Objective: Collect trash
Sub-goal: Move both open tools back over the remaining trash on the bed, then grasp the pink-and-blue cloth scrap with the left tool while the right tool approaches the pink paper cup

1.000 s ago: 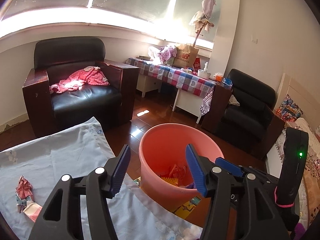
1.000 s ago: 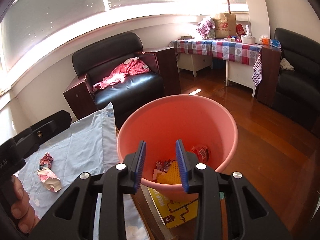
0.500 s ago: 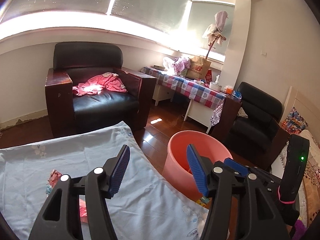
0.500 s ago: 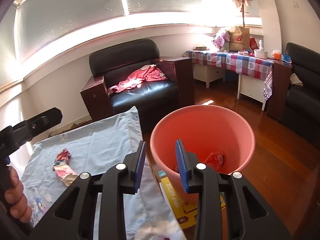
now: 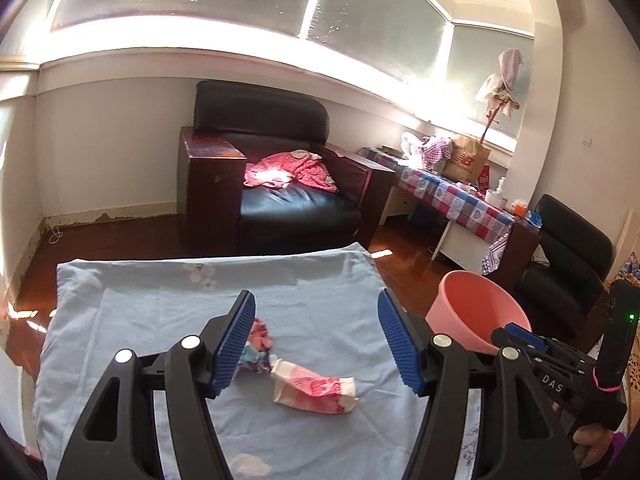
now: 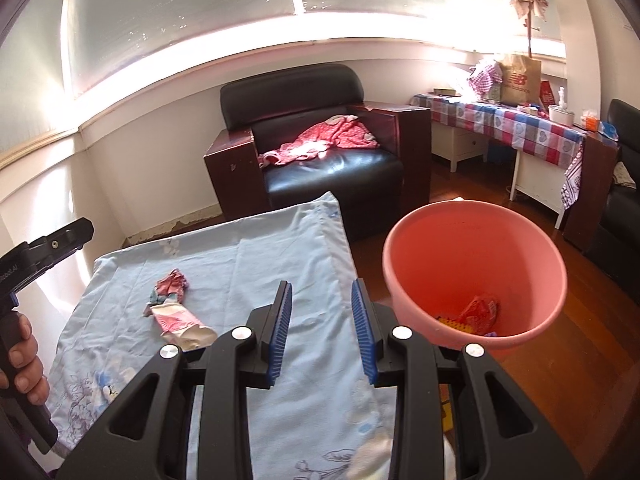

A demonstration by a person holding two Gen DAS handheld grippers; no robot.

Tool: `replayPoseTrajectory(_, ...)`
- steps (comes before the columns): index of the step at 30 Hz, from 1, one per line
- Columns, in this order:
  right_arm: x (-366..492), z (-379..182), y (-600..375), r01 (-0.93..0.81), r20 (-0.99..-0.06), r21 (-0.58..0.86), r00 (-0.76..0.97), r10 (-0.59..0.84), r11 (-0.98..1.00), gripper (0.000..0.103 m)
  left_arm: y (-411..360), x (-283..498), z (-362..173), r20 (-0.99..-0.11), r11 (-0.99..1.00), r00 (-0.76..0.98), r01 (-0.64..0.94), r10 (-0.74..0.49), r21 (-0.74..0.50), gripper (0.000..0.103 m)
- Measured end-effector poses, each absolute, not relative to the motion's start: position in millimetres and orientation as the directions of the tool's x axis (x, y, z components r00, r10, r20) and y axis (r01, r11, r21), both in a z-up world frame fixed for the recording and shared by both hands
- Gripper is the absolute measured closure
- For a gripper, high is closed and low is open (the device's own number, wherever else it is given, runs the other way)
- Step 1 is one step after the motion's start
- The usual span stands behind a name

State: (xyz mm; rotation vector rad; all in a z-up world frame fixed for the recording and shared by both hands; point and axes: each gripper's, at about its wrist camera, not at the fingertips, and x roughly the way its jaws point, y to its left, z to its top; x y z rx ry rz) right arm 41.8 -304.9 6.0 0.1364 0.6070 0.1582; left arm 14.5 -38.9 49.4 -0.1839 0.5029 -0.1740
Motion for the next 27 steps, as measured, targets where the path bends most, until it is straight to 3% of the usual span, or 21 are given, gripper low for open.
replayPoseTrajectory(7,47.1,-6.1,-279.5,-0.159,-0.596,0.182,0.767,0.238,0.97,0.072,1.2,8.6,21.6,-0.528,0.981,0.839,0.029,-0.127,-0.191,0.04)
replayPoseTrajectory(21,50.8,-21.8,-259.2,-0.228,-0.637,0.19,0.711,0.297,0.955,0.072,-6.5,48.7,-26.7,-0.675,0.975,0.721,0.001,-0.156,-0.224,0.042)
replayPoseTrajectory(27,54.2,-27.1,-260.4,-0.235,-0.652,0.207,0.691,0.313,0.95,0.072,-8.6,86.2,-41.3,-0.722,0.963,0.672,-0.047,-0.166,-0.266,0.048)
